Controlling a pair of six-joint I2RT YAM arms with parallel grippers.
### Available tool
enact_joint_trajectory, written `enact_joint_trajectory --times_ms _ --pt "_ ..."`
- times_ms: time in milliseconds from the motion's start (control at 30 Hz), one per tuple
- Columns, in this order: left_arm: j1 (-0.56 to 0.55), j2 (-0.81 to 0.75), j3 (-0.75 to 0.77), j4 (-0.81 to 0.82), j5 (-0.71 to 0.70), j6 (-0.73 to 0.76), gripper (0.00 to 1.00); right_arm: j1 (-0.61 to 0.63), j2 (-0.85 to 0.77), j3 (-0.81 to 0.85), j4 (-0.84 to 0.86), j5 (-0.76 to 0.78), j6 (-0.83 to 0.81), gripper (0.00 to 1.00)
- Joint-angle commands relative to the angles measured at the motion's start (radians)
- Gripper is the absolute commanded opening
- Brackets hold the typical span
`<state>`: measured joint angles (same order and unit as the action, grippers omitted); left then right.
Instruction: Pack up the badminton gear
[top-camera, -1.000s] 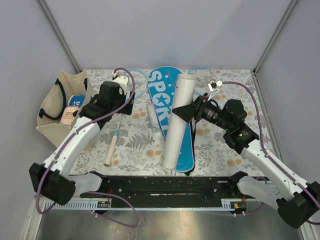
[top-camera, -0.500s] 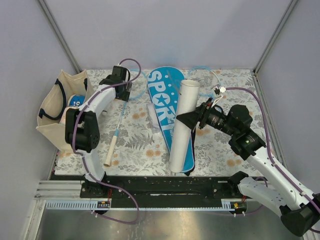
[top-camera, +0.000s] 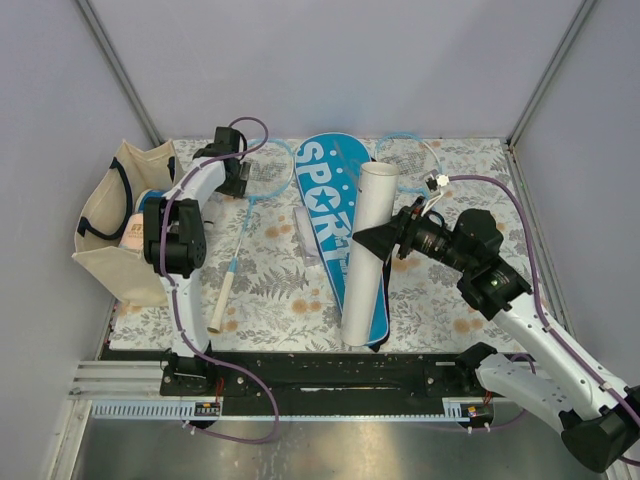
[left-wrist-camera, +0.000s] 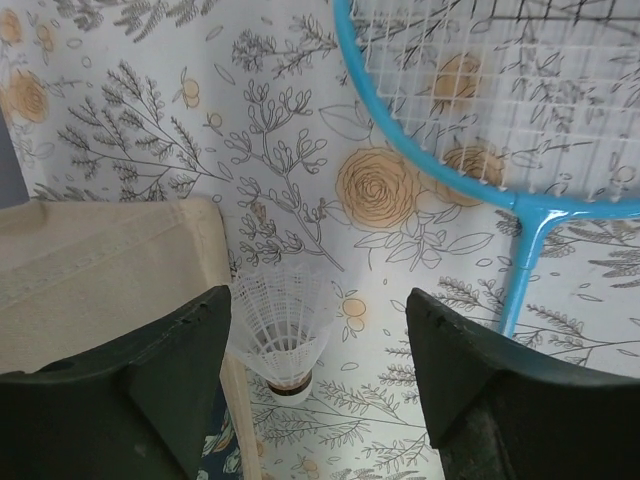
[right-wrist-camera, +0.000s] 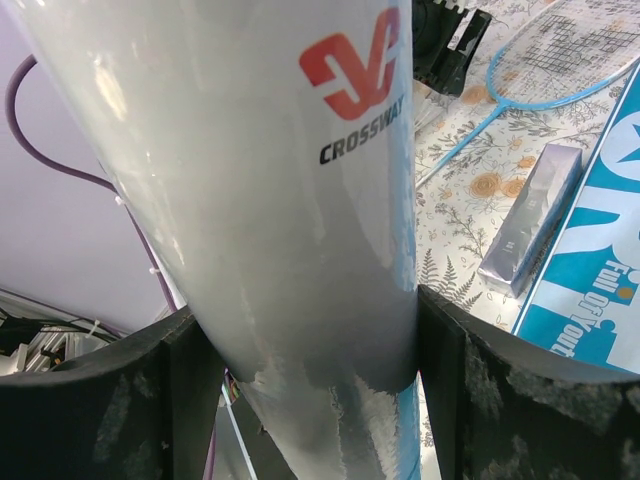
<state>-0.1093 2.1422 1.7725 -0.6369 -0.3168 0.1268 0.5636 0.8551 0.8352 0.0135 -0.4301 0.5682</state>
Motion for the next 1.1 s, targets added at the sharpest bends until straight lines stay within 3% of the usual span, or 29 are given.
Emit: enact_joint_trajectory --times_ms 0,733,1067 --pt "0.016 0.001 0.024 -0.024 0.056 0.025 0.73 -0.002 0.002 0.038 0.066 0.001 -0.008 0.5" --pt "0.026 -0.019 -0.054 -0.099 0.041 0.103 0.67 -0.001 -0.047 0.044 0.026 0.019 -0.036 0.5" --pt "0.026 -0.062 -0.077 -0.168 0.025 0.089 0.38 -0.002 -0.048 0.042 0.034 0.017 -0.028 0.5"
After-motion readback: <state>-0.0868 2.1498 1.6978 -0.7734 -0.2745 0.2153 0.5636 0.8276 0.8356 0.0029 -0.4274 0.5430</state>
